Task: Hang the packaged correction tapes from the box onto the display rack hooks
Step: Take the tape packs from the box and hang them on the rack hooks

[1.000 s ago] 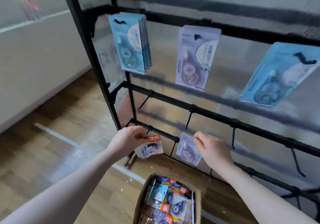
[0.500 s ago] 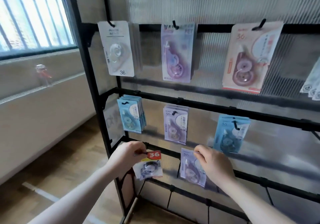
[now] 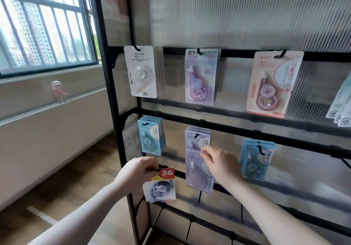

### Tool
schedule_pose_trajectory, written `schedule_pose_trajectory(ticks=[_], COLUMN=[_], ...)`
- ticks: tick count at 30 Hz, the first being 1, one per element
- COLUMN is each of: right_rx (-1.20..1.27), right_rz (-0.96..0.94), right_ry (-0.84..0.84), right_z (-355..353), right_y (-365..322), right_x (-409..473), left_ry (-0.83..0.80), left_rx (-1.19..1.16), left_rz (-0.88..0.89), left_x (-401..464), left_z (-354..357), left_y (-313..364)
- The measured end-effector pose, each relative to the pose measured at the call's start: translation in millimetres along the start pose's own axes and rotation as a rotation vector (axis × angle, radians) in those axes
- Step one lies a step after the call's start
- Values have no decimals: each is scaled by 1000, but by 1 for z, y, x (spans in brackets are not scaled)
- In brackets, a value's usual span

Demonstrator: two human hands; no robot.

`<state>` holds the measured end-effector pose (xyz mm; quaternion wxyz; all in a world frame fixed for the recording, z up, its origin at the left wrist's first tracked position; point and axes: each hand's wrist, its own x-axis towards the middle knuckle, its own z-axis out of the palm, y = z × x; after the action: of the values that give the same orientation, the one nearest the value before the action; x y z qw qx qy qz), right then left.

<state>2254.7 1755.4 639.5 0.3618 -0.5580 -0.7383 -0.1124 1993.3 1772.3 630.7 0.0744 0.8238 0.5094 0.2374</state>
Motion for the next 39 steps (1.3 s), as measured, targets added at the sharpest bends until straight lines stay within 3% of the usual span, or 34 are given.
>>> schedule_pose_trajectory(ticks=[6,16,27,39], right_rx=[34,43,117,284], right_rz=[29,193,183,214], right_ry=[34,-85,-144,-94], right_z=[1,18,24,26], right_y=[-11,-14,-4,1], right_x=[29,48,50,49], left_ry=[9,14,-12,-31], left_rx=[-13,9,51,40], left_rz=[22,31,19,32], left_x=[-3,-1,2,10], left_z=[-5,-12,-17,-19], left_y=[-3,-9,-19,-21])
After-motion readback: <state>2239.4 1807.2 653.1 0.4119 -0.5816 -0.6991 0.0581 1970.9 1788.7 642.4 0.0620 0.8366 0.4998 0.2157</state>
